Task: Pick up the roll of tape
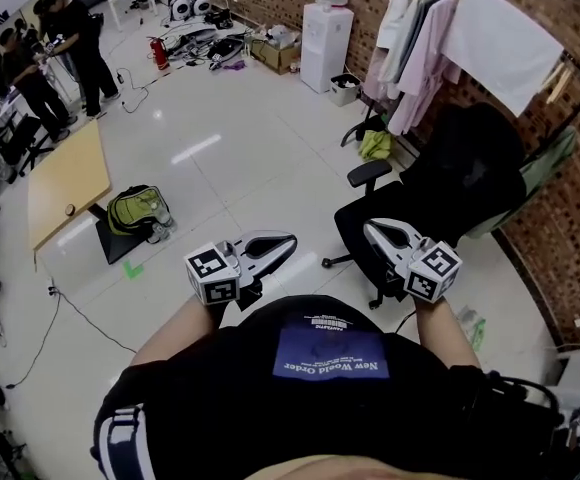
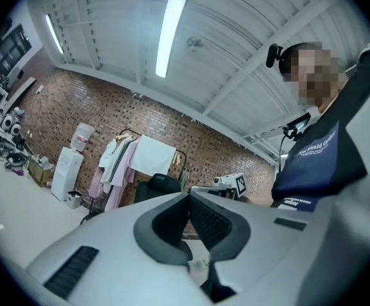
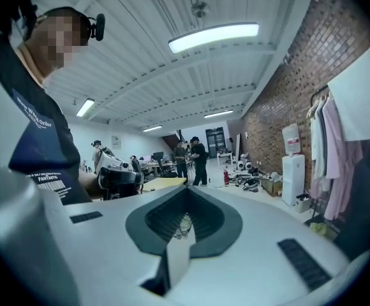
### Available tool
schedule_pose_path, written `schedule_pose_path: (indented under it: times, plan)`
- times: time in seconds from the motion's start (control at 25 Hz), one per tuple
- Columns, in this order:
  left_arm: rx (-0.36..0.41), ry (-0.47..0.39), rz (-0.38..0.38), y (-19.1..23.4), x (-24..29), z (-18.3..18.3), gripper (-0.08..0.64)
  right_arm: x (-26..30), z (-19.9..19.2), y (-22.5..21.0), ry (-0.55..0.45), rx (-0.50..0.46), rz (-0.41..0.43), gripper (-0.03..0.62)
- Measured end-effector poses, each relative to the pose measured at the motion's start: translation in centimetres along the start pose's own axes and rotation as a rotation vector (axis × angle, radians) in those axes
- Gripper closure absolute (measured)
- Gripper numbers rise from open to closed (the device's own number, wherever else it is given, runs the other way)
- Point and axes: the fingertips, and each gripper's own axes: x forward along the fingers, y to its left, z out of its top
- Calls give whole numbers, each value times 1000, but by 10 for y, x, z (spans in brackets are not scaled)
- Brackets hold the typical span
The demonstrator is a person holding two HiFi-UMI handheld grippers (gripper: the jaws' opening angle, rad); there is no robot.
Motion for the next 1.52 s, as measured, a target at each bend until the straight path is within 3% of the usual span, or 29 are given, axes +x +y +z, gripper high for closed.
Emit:
schedule_pose_path:
  times: [0.32,0.76,0.96,1.24,1.52]
  plan:
    - [4,-44,182,85,-46,17,554,115,7,-34,18,1,162,606]
    - [46,-145,473,218,-9,57,554,239,34,-144,57,-64,478,606]
    - [53,-192,578,256,-1,78,554,290,52,-175,65,-88,589,606]
    - [25,-221,707,298,-33,81,554,360,52,-176,86,-85,713,606]
    - [42,-268,769,327,-114,97,553,441,56,-125,115,-122,791,606]
